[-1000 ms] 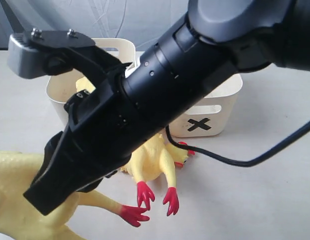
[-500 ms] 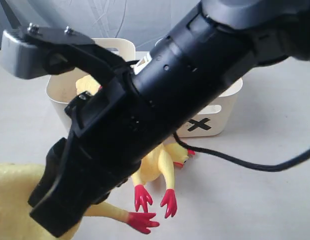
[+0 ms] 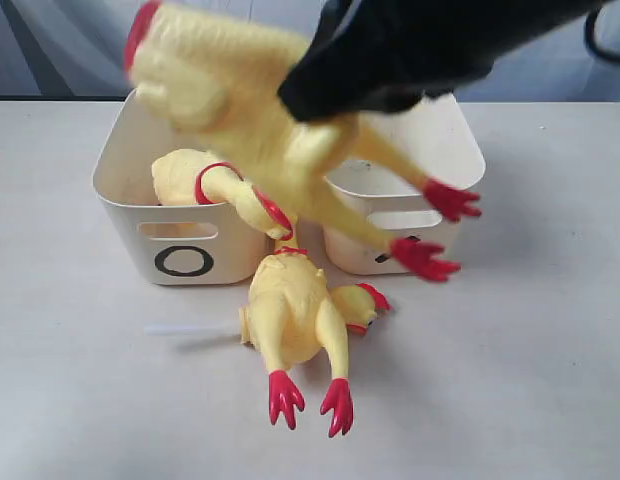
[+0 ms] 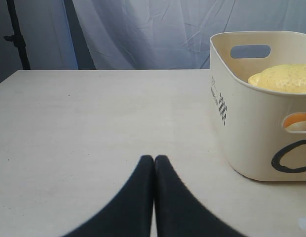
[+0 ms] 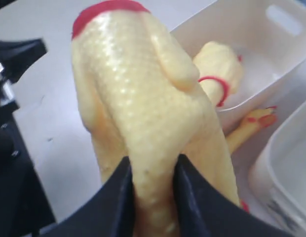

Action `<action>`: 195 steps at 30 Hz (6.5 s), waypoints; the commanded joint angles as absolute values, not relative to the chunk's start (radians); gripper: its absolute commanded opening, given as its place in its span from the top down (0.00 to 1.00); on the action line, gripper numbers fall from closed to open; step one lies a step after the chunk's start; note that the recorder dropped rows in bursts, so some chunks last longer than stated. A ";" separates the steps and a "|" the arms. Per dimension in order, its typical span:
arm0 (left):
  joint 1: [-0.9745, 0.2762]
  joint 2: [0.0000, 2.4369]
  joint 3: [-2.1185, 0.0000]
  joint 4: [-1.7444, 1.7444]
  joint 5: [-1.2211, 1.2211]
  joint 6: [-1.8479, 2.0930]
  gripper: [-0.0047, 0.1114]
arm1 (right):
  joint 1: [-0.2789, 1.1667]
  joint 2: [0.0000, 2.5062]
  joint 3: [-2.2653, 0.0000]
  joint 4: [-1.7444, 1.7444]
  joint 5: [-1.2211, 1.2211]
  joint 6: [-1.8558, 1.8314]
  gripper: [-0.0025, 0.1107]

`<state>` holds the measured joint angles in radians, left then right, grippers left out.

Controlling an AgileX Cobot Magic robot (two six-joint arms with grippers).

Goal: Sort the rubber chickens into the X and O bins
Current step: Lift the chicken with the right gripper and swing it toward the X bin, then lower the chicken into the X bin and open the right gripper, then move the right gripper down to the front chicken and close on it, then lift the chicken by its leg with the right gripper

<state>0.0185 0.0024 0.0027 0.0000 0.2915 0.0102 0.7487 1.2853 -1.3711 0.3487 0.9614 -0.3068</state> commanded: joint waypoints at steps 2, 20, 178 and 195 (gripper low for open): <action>0.020 0.000 0.000 0.000 0.284 0.010 0.96 | 0.572 1.309 -1.503 0.342 0.954 -0.317 0.80; 0.020 0.000 0.000 0.000 0.284 0.010 0.96 | 0.334 1.762 -1.798 0.479 0.776 -0.336 0.80; 0.020 0.000 0.000 0.000 0.284 0.010 0.96 | 0.569 1.462 -1.082 0.656 1.221 -0.339 0.99; 0.020 0.000 0.000 0.000 0.284 0.010 0.96 | 0.569 1.338 -1.082 0.563 1.214 -0.256 0.99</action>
